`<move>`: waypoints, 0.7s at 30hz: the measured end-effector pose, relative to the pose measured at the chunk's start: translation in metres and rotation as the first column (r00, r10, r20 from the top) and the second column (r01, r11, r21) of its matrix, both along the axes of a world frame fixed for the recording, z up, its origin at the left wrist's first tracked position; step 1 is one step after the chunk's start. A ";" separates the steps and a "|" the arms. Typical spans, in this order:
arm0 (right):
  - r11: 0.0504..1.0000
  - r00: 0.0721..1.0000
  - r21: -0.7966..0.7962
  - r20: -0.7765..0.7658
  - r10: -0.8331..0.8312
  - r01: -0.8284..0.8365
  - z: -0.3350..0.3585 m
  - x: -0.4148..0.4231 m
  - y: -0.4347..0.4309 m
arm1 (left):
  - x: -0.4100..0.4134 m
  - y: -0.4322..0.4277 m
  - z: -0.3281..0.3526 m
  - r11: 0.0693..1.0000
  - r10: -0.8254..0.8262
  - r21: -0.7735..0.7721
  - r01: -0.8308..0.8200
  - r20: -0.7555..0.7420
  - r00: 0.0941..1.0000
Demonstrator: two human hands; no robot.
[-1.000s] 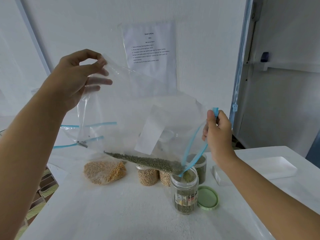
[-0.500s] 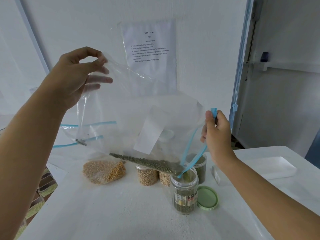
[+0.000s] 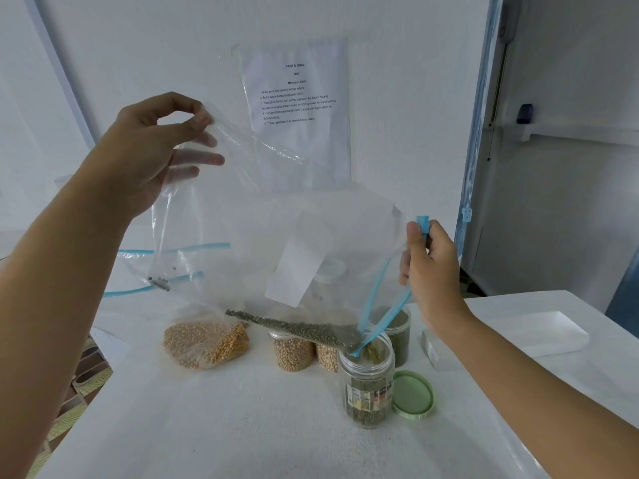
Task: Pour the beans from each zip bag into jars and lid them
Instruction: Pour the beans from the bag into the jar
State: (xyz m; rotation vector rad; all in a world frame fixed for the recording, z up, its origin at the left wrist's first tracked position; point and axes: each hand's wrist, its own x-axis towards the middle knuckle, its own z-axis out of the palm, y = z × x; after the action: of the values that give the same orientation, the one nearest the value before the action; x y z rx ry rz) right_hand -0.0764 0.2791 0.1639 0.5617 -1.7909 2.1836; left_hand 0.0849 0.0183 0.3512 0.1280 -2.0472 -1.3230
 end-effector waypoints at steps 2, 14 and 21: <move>1.000 1.000 -0.008 -0.015 -0.013 0.013 0.000 0.000 0.000 | 0.000 -0.001 0.000 1.000 0.000 0.003 0.000 -0.003 1.000; 1.000 1.000 0.009 -0.006 -0.015 0.015 -0.001 -0.001 0.000 | -0.001 -0.001 0.000 1.000 0.001 0.008 -0.001 -0.001 1.000; 0.999 1.000 -0.026 0.000 -0.025 0.025 -0.002 -0.003 0.001 | -0.003 0.000 -0.001 1.000 -0.003 0.007 0.003 0.005 1.000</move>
State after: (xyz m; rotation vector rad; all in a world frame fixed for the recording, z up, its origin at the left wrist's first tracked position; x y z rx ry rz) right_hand -0.0793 0.2803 0.1623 0.5306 -1.7575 2.1871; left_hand 0.0822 0.0180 0.3504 0.1318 -2.0479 -1.3333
